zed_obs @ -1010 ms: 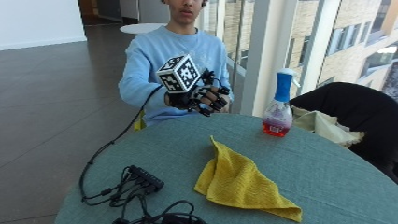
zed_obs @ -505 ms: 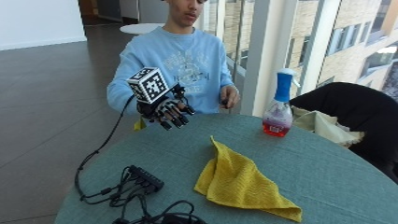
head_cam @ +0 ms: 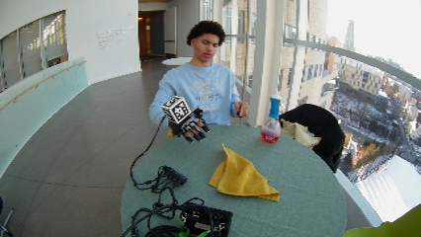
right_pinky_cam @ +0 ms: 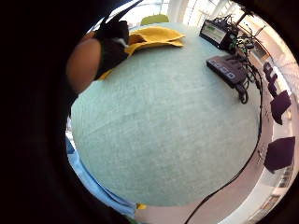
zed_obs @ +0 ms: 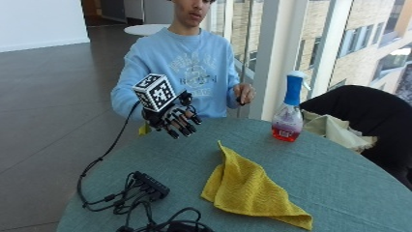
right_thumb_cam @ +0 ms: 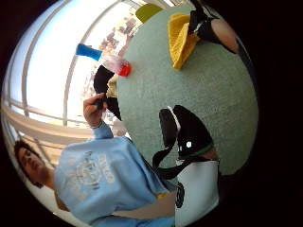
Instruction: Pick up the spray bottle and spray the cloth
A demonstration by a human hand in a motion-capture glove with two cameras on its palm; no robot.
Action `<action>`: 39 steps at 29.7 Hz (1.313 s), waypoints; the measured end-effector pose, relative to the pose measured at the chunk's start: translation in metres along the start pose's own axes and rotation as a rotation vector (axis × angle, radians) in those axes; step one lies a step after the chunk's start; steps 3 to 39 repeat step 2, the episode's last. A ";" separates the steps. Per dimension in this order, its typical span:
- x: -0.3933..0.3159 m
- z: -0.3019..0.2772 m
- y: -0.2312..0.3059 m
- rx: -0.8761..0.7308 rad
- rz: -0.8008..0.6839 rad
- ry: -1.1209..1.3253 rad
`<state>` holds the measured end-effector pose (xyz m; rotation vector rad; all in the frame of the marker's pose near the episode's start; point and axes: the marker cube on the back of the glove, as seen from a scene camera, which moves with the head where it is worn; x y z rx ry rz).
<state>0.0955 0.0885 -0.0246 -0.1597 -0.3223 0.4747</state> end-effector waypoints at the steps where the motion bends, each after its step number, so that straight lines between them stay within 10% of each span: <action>1: -0.001 0.001 0.000 -0.001 -0.001 0.003; 39: -0.001 0.001 0.000 -0.002 -0.002 0.005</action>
